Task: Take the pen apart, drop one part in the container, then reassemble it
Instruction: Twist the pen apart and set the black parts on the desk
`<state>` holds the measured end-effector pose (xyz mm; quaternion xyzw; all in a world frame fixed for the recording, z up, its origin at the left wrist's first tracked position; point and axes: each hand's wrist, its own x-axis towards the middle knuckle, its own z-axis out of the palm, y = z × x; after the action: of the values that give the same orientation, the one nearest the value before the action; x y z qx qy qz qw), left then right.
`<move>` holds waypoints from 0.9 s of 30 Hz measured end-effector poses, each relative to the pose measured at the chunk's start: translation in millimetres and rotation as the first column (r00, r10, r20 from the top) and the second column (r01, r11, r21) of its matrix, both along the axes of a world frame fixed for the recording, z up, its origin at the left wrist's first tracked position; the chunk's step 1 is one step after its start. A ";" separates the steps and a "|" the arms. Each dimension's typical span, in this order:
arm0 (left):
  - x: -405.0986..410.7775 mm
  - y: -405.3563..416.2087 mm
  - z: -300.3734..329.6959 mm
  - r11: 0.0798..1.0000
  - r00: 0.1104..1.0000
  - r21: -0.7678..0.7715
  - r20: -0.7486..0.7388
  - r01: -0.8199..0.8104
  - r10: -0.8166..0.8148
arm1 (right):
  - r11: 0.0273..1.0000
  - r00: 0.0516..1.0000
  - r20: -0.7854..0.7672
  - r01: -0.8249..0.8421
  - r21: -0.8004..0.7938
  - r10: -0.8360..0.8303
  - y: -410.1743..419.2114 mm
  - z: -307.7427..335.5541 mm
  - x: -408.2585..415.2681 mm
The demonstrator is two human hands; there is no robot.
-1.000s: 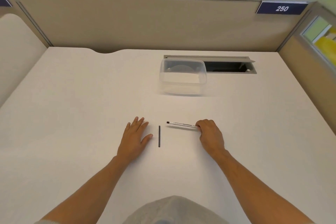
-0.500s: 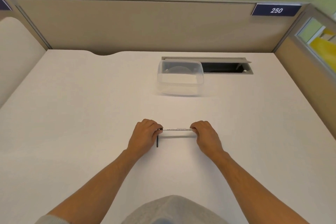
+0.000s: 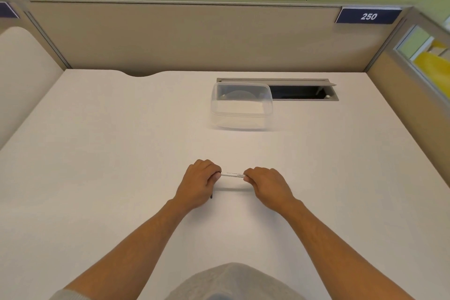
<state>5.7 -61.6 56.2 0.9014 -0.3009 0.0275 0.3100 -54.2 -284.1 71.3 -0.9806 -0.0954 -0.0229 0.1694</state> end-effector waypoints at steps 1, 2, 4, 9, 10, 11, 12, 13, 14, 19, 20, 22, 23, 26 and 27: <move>0.2 -0.4 0.3 1.000 1.000 -0.011 -0.020 0.000 0.000 | 1.000 1.000 0.024 -0.003 -0.008 0.004 0.0 0.4 0.7; 0.3 -1.2 1.0 1.000 0.999 -0.025 -0.045 -0.006 0.004 | 1.000 0.999 0.045 0.000 -0.009 0.000 0.2 0.8 1.5; 0.7 -3.5 2.8 0.998 0.992 -0.061 -0.123 -0.023 0.015 | 1.000 0.996 0.087 0.019 -0.017 -0.017 0.6 0.6 2.1; -1.0 -7.5 10.2 0.992 0.953 -0.121 -0.304 -0.041 0.002 | 0.998 0.986 0.164 0.050 -0.042 -0.042 1.2 0.3 0.9; -1.6 -8.4 12.6 0.989 0.941 -0.135 -0.339 -0.054 0.005 | 0.998 0.984 0.174 0.051 -0.046 -0.042 1.5 1.1 1.1; -2.5 -9.5 14.5 0.986 0.928 -0.152 -0.372 -0.075 0.013 | 0.997 0.983 0.180 0.052 -0.051 -0.042 2.1 1.6 1.5; -3.5 -10.5 16.3 0.980 0.915 -0.169 -0.403 -0.102 0.026 | 0.997 0.982 0.184 0.053 -0.055 -0.042 2.8 2.0 1.8; -4.6 -11.6 18.4 0.974 0.899 -0.182 -0.436 -0.135 0.043 | 0.997 0.982 0.186 0.056 -0.053 -0.045 3.5 2.3 2.3; -5.6 -12.7 21.0 0.968 0.882 -0.186 -0.466 -0.169 0.065 | 0.997 0.981 0.188 0.058 -0.050 -0.048 3.9 2.6 2.7; -8.0 -18.1 27.2 0.934 0.762 -0.171 -0.632 -0.314 0.141 | 0.993 0.974 0.219 0.073 -0.087 -0.053 5.8 3.9 4.9; -7.6 -19.7 28.1 0.912 0.711 -0.196 -0.691 -0.361 0.133 | 0.993 0.972 0.227 0.080 -0.092 -0.057 6.4 4.4 5.4; -6.7 -22.7 31.9 0.853 0.586 -0.228 -0.803 -0.470 0.109 | 0.992 0.969 0.239 0.089 -0.091 -0.065 7.4 4.7 5.4; -6.3 -23.5 34.6 0.838 0.540 -0.222 -0.836 -0.498 0.099 | 0.992 0.968 0.242 0.092 -0.090 -0.068 7.7 4.5 5.2; -5.5 -20.3 34.8 0.876 0.588 -0.207 -0.802 -0.436 0.103 | 0.992 0.970 0.230 0.102 -0.079 -0.081 5.9 4.1 4.3; -6.1 -18.8 34.0 0.889 0.629 -0.211 -0.770 -0.406 0.104 | 0.992 0.970 0.224 0.108 -0.071 -0.090 4.8 3.9 4.0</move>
<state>-0.4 -80.3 90.2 0.7930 -0.0046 -0.2407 0.5597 -50.2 -279.3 75.3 -0.9818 -0.0653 -0.1360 0.1157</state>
